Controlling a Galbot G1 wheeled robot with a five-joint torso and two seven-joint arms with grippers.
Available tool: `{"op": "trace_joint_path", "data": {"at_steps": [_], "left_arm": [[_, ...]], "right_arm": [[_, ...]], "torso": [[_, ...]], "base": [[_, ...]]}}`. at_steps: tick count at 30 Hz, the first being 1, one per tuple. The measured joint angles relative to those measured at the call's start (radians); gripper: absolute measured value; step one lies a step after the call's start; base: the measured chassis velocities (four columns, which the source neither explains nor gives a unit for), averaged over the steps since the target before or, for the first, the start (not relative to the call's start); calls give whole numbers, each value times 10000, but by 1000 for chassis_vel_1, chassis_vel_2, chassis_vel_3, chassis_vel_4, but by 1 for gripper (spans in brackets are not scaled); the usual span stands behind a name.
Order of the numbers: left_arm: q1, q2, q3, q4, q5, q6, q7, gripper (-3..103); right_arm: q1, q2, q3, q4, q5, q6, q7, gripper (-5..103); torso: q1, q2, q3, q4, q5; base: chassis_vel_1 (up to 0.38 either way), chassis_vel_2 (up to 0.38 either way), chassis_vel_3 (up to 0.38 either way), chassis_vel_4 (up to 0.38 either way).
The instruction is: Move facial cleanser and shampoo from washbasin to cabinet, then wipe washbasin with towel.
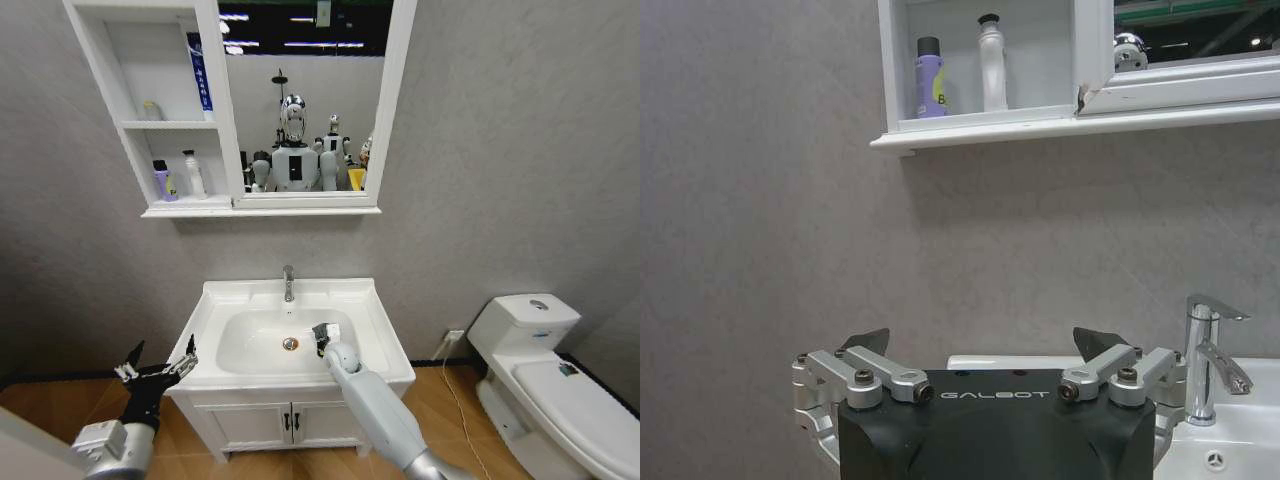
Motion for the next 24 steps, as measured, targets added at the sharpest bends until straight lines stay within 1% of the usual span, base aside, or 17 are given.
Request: {"op": "trace_joint_path", "data": {"at_steps": [15, 24], "left_arm": [[0, 0, 0, 0, -1, 0, 0, 100], [0, 0, 0, 0, 0, 0, 0, 100]], "right_arm": [[474, 609, 122, -1116, -494, 299, -769, 5], [681, 905, 43, -1500, -583, 391, -891, 5]], "torso": [[0, 1, -1, 0, 0], [0, 1, -1, 0, 0]], "base": [[0, 0, 0, 0], [0, 0, 0, 0]]}}
